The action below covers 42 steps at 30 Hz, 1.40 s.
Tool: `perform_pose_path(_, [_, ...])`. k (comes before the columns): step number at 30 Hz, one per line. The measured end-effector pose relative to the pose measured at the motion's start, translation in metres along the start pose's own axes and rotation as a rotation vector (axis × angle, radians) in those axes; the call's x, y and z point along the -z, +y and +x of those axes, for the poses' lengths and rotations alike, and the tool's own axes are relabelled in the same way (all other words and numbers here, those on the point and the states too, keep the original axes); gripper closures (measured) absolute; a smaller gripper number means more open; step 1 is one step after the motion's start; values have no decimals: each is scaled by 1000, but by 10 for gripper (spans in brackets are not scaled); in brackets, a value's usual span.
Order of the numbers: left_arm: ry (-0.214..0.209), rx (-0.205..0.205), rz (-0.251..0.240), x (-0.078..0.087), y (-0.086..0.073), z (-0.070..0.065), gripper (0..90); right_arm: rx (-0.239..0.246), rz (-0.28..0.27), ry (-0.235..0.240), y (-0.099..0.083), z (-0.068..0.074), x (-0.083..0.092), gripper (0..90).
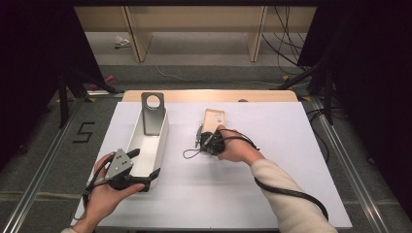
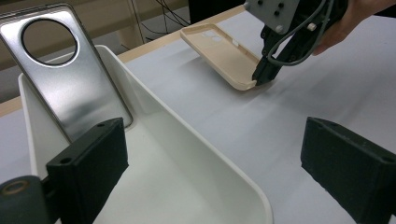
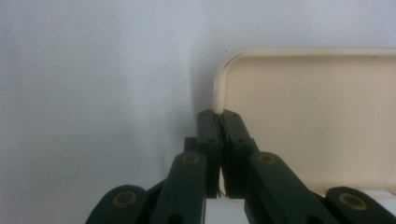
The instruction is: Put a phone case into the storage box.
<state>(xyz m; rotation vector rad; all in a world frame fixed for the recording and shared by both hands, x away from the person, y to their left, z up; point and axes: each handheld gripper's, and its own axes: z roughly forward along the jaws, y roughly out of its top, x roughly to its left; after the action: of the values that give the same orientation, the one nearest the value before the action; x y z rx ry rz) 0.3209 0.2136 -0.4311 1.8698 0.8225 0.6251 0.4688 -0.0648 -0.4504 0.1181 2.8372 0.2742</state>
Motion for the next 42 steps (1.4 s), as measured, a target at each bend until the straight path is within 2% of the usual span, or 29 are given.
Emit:
perform_pose_path(10, [1, 1, 2, -1, 0, 0, 70, 12, -97, -36, -12, 14, 20, 880])
perform_pose_path(14, [0, -2, 4, -1, 0, 0, 73, -9, -148, -33, -19, 21, 26, 880])
perform_pose_path(22, [1, -1, 4, -1, -1, 0, 75, -7, -193, -59, -28, 32, 39, 880])
perform_pose_path(28, [0, -2, 6, -2, -1, 0, 76, -2, -223, -60, -34, 41, 44, 880])
perform_pose_path(29, [0, -2, 6, -1, -1, 0, 76, -16, -223, -54, -35, 44, 46, 880])
perform_pose_path(31, [2, -1, 4, -1, -1, 0, 76, 2, -239, -59, -38, 47, 47, 880])
perform_pose_path(33, [1, -1, 4, -1, -1, 0, 77, -20, -246, -59, -39, 51, 50, 880])
perform_pose_path(42, [2, -4, 5, -1, -1, 0, 78, -13, -277, -61, -44, 63, 58, 880])
